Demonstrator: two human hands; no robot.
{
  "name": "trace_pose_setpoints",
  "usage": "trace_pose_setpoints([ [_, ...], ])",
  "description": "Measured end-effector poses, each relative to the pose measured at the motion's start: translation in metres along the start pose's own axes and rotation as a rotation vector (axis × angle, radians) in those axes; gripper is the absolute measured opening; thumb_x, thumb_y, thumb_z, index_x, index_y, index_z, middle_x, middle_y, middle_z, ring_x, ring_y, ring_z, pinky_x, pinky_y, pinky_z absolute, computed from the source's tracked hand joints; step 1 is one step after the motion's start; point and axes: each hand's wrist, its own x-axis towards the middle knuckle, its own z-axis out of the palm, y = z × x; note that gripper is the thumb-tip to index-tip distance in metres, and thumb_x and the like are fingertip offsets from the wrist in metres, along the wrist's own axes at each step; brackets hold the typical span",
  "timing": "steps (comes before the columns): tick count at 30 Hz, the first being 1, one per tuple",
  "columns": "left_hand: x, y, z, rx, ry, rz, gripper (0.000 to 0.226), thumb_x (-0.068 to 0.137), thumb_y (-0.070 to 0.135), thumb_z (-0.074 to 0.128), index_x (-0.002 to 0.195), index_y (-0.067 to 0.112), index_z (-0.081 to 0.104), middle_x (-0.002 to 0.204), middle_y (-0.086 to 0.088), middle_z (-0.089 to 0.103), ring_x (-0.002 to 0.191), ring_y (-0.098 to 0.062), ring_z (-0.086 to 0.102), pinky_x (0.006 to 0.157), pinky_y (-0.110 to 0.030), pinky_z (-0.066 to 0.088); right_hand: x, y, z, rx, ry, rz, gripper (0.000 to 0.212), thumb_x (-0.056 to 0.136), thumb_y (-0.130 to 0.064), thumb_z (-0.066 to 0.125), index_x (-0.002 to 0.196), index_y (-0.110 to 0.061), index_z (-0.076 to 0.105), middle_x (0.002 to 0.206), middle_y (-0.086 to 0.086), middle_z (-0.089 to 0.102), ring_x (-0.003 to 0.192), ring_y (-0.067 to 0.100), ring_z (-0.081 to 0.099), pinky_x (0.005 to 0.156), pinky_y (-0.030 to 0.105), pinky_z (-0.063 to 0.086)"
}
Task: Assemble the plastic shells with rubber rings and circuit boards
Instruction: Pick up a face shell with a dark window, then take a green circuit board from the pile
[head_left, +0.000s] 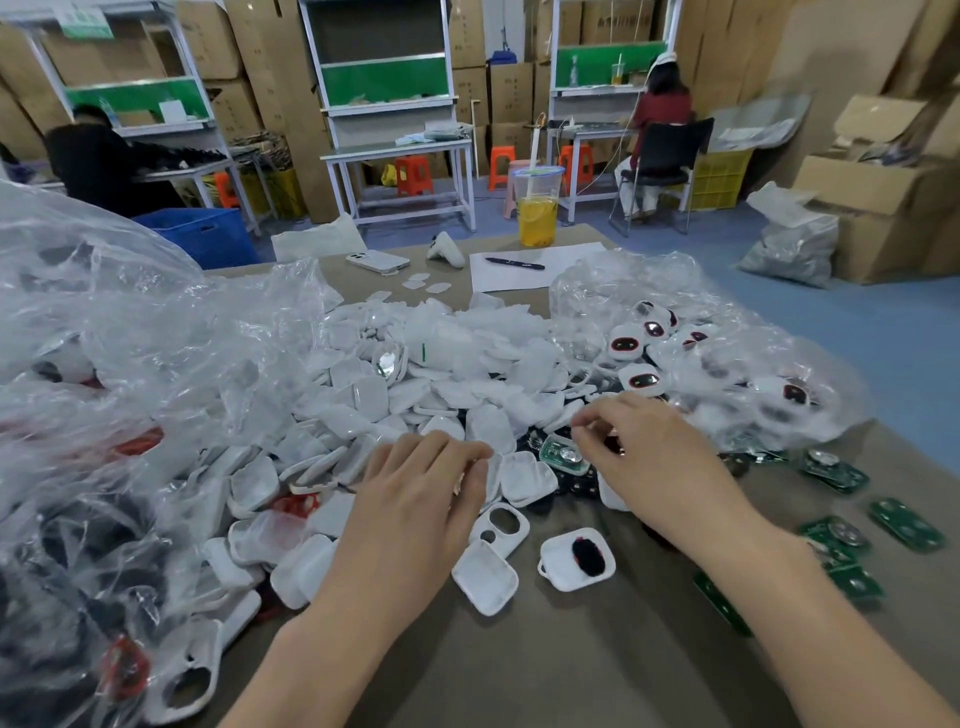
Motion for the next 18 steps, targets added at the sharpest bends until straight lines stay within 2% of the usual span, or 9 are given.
trace_pose_setpoints([
  [5, -0.002, -0.007, 0.005, -0.053, 0.009, 0.000, 0.030, 0.099, 0.031, 0.045, 0.104, 0.017, 0.072, 0.090, 0.009, 0.066, 0.084, -0.016, 0.055, 0.082, -0.037, 0.046, 0.002, 0.007, 0.019, -0.090, -0.063, -0.033, 0.038, 0.091, -0.059, 0.052, 0.114, -0.034, 0.066, 0.110, -0.011, 0.055, 0.114, 0.014, 0.047, 0.100, 0.035, 0.041],
  [8, -0.005, -0.008, 0.005, -0.092, 0.013, -0.018, 0.030, 0.100, 0.033, 0.044, 0.105, 0.019, 0.071, 0.092, 0.012, 0.064, 0.086, -0.012, 0.053, 0.085, -0.033, 0.042, 0.002, 0.011, 0.017, -0.098, -0.087, -0.034, 0.043, 0.088, -0.062, 0.049, 0.116, -0.034, 0.066, 0.112, -0.012, 0.054, 0.116, 0.014, 0.046, 0.101, 0.036, 0.040],
  [15, -0.005, -0.002, 0.001, -0.102, -0.008, -0.021, 0.030, 0.100, 0.032, 0.044, 0.104, 0.019, 0.071, 0.092, 0.013, 0.065, 0.086, -0.011, 0.054, 0.087, -0.032, 0.041, -0.001, 0.011, 0.016, -0.122, -0.107, -0.044, 0.036, 0.093, -0.059, 0.050, 0.117, -0.034, 0.061, 0.113, -0.012, 0.050, 0.114, 0.014, 0.048, 0.100, 0.034, 0.039],
  [18, -0.007, 0.001, 0.001, -0.138, -0.050, -0.009, 0.029, 0.101, 0.035, 0.043, 0.105, 0.023, 0.069, 0.091, 0.017, 0.062, 0.087, -0.009, 0.052, 0.085, -0.027, 0.037, -0.002, 0.010, 0.013, -0.075, -0.107, -0.032, 0.041, 0.090, -0.062, 0.045, 0.115, -0.034, 0.060, 0.108, -0.015, 0.048, 0.111, 0.012, 0.048, 0.099, 0.035, 0.040],
])
